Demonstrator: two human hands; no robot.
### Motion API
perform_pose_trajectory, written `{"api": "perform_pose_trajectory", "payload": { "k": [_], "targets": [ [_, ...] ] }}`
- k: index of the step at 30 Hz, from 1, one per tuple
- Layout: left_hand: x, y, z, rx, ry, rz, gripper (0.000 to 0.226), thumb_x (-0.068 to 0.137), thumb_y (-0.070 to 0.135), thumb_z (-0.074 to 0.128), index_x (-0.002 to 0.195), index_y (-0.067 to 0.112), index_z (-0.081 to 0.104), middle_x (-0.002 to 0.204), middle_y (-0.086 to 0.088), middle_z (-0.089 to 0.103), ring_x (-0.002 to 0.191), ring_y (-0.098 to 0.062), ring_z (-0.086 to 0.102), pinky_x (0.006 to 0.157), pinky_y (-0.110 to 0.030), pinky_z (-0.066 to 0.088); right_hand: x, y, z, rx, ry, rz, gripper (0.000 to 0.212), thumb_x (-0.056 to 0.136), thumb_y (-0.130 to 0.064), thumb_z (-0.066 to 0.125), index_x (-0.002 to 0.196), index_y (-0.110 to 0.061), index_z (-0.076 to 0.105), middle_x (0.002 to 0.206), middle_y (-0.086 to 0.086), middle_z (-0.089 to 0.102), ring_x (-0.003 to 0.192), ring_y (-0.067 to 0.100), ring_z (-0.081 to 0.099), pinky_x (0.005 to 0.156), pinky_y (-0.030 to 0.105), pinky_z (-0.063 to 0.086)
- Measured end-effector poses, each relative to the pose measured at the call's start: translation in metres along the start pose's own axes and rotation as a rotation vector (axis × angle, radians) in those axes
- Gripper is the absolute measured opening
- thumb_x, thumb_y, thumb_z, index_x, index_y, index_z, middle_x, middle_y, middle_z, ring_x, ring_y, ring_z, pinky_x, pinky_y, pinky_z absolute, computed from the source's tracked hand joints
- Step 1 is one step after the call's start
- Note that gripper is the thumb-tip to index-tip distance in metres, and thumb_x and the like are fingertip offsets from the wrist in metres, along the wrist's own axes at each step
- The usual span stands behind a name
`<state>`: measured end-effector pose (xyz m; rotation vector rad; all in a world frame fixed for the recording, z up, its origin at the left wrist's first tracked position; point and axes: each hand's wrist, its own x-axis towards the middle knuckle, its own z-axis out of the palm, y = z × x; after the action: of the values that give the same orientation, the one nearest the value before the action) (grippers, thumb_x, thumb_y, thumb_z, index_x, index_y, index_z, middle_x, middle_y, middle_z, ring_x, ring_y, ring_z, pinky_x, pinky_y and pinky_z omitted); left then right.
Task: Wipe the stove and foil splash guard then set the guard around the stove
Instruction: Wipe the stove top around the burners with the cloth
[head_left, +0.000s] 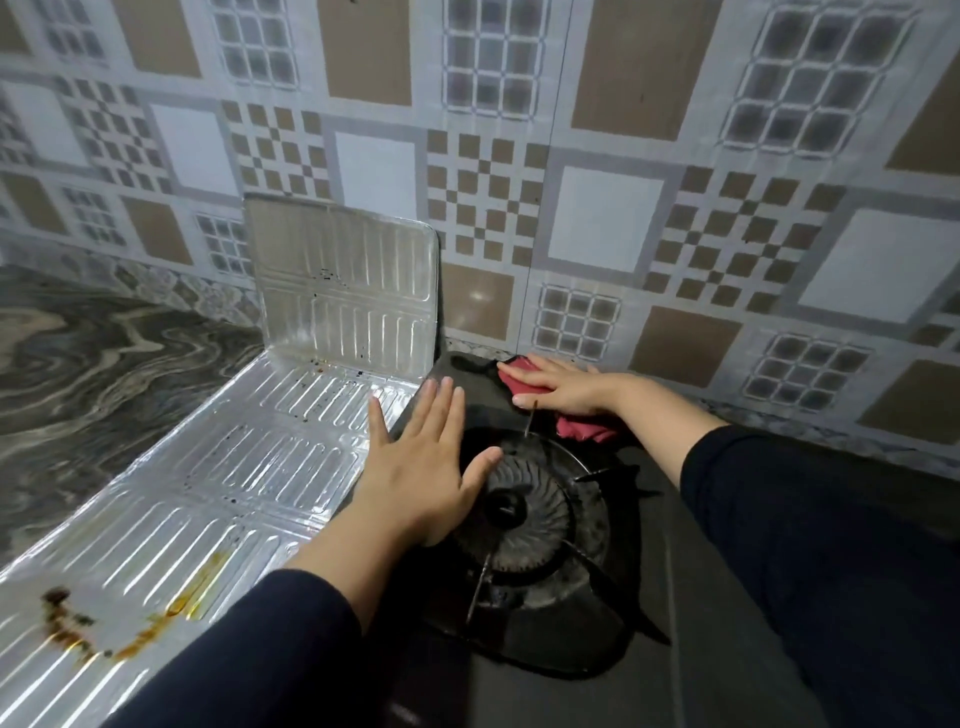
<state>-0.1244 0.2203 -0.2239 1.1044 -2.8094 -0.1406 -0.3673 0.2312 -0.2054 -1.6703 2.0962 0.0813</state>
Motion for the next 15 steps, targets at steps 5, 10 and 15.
{"api": "perform_pose_trajectory", "payload": {
  "k": [5, 10, 15],
  "targets": [
    [0.0, 0.001, 0.0, 0.013, 0.009, -0.004, 0.085, 0.081, 0.066, -0.005, 0.15, 0.017, -0.012, 0.159, 0.002, -0.019, 0.144, -0.009, -0.023, 0.111, -0.06, -0.019, 0.04, -0.037, -0.014, -0.018, -0.088, -0.11, 0.064, 0.089, -0.063, 0.039, 0.143, -0.054, 0.006, 0.16, -0.003, -0.014, 0.146, 0.022, -0.016, 0.117, 0.055, -0.007],
    [0.001, 0.0, 0.002, 0.018, 0.024, -0.008, 0.088, 0.078, 0.068, -0.008, 0.15, 0.018, -0.01, 0.159, 0.003, -0.017, 0.144, -0.008, -0.022, 0.111, -0.062, -0.018, 0.05, -0.045, -0.011, 0.014, -0.065, -0.17, 0.057, 0.092, -0.058, 0.039, 0.143, -0.052, 0.015, 0.16, -0.004, -0.014, 0.145, 0.024, -0.02, 0.114, 0.059, -0.012],
    [0.001, 0.001, 0.0, 0.003, 0.007, -0.02, 0.083, 0.085, 0.069, 0.002, 0.151, 0.019, -0.009, 0.16, 0.005, -0.015, 0.145, -0.008, -0.019, 0.111, -0.062, -0.017, 0.026, -0.018, -0.006, 0.176, -0.03, -0.186, 0.046, 0.097, -0.037, 0.046, 0.14, -0.045, 0.033, 0.16, -0.007, -0.006, 0.145, 0.022, -0.018, 0.115, 0.055, -0.014]
  ]
}}
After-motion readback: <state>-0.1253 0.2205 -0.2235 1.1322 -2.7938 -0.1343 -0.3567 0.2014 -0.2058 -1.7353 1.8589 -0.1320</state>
